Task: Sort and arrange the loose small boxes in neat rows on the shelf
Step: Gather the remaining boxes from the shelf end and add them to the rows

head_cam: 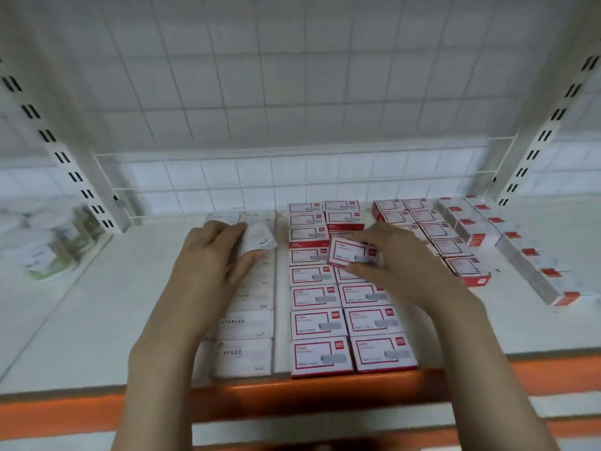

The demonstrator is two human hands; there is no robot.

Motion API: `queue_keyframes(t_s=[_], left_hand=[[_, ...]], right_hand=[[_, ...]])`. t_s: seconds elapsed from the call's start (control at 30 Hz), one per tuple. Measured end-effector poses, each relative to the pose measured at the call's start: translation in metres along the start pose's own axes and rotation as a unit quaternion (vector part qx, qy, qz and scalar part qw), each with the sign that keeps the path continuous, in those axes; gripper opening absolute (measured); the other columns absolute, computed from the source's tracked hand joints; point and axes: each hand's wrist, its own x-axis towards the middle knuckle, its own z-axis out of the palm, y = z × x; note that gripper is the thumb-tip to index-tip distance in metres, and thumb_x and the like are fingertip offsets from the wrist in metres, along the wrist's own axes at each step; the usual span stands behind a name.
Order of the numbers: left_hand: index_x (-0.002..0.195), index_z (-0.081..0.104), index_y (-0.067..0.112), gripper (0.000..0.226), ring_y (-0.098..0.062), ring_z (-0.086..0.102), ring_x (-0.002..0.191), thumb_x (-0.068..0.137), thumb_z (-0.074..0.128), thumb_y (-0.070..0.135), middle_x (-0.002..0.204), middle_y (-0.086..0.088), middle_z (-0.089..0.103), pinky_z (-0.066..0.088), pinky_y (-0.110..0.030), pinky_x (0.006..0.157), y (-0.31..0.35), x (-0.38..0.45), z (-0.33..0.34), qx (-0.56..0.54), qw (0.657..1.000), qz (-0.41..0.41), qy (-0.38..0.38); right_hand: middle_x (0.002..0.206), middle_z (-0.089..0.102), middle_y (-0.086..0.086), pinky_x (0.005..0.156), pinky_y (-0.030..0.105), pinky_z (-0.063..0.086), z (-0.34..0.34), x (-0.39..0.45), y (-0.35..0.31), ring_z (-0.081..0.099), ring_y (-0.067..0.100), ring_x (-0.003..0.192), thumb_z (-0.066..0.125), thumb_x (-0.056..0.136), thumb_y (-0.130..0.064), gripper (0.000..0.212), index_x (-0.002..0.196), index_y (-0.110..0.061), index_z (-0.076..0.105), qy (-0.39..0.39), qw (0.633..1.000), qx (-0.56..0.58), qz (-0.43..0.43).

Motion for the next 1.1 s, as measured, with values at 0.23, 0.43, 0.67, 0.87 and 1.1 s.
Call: queue_keyframes(t_s=[0.23,0.43,0.67,0.87,1.1], left_hand=[[0.112,0.060,0.007,0.044,-0.022,0.050,0.082,0.086,0.058,0.043,0.090,0.004,0.048,0.039,-0.030,0.078,-0.020,-0.002,0.000,-0.055,0.998,0.005,-0.012],[0.114,0.060,0.008,0.046,-0.022,0.050,0.082,0.086,0.058,0.045,0.093,0.003,0.049,0.039,-0.031,0.077,-0.027,-0.003,-0.002,-0.054,0.998,-0.007,-0.028],[0.113,0.062,0.011,0.047,-0.023,0.053,0.088,0.081,0.053,0.044,0.096,0.001,0.055,0.041,-0.030,0.079,-0.022,-0.003,0.005,-0.068,0.997,-0.014,-0.042],[0.115,0.062,0.013,0.050,-0.024,0.054,0.092,0.079,0.053,0.046,0.101,-0.001,0.058,0.041,-0.031,0.082,-0.018,-0.004,0.004,-0.073,0.996,-0.023,-0.044],[0.113,0.065,0.010,0.052,-0.025,0.054,0.091,0.073,0.060,0.044,0.097,0.002,0.058,0.037,-0.028,0.079,-0.023,-0.007,-0.003,-0.051,0.997,-0.034,-0.038]], right_hand=[[0.119,0.054,0.005,0.084,0.025,0.036,0.000,0.024,0.007,0.050,0.021,0.110,0.064,0.085,-0.026,0.040,0.122,-0.014,0.054,-0.069,0.993,-0.082,0.057],[0.120,0.055,0.010,0.095,0.029,0.035,0.014,0.051,0.024,0.048,0.025,0.114,0.062,0.086,-0.024,0.034,0.116,-0.007,0.060,-0.095,0.991,-0.081,0.041],[0.123,0.054,0.007,0.101,0.029,0.034,0.029,0.027,0.029,0.046,0.025,0.119,0.056,0.091,-0.017,0.034,0.125,-0.012,0.058,-0.022,0.995,-0.093,0.024],[0.116,0.056,0.007,0.090,0.039,0.046,0.037,0.036,0.027,0.047,0.025,0.116,0.048,0.094,-0.017,0.028,0.118,-0.012,0.062,0.003,0.991,-0.130,0.037],[0.119,0.056,0.008,0.092,0.041,0.047,0.034,0.049,0.032,0.048,0.026,0.117,0.050,0.093,-0.017,0.028,0.118,-0.013,0.062,-0.013,0.992,-0.123,0.033]])
